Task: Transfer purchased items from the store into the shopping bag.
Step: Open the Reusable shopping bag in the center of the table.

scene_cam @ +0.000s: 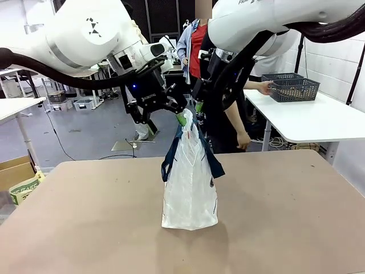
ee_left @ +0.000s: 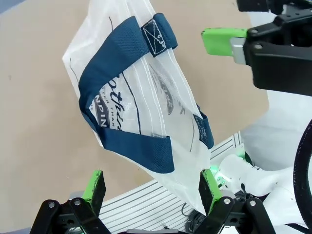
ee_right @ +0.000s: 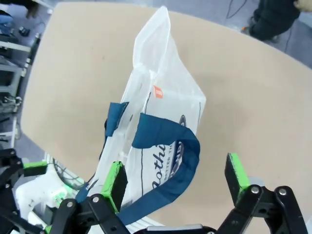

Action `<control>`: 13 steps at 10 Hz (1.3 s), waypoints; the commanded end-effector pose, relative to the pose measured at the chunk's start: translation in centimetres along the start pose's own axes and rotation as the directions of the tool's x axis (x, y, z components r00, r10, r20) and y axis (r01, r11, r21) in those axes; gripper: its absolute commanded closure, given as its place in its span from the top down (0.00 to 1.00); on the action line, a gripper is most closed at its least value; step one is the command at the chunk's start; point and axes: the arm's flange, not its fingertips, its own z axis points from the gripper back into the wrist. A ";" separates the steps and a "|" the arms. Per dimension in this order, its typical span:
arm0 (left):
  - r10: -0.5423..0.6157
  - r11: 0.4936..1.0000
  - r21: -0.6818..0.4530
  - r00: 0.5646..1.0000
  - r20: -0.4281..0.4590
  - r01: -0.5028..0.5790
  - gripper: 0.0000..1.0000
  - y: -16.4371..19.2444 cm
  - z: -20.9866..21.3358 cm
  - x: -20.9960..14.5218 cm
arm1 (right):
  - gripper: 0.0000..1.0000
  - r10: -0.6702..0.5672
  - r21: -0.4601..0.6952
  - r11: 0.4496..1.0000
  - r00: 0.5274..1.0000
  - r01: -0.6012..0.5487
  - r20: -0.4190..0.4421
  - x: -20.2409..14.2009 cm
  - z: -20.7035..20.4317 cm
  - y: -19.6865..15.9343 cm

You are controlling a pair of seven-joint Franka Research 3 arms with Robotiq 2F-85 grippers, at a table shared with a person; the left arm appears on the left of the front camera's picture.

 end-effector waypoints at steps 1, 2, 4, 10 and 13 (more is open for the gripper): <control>0.008 1.000 -0.011 1.000 -0.003 -0.008 1.00 0.0 -0.2 0.1 | 1.00 -0.003 0.002 1.000 1.000 0.003 -0.006 0.3 -0.6 -0.2; 0.032 0.999 -0.027 0.999 -0.022 -0.032 1.00 0.2 -1.7 1.0 | 1.00 -0.053 0.001 0.999 0.998 0.053 -0.024 0.8 -1.8 -0.1; 0.083 0.997 -0.012 0.997 0.005 -0.082 1.00 0.7 -3.1 1.8 | 1.00 -0.069 0.001 0.998 0.996 0.069 -0.065 1.4 -3.6 0.6; 0.130 0.992 -0.013 0.990 0.049 -0.129 1.00 1.5 -4.7 2.8 | 1.00 -0.115 0.043 0.992 0.990 0.119 -0.086 1.5 -5.0 0.5; 0.127 0.992 -0.005 0.991 0.052 -0.127 1.00 1.8 -4.7 2.9 | 1.00 -0.105 0.040 0.993 0.993 0.107 -0.055 1.8 -4.0 0.9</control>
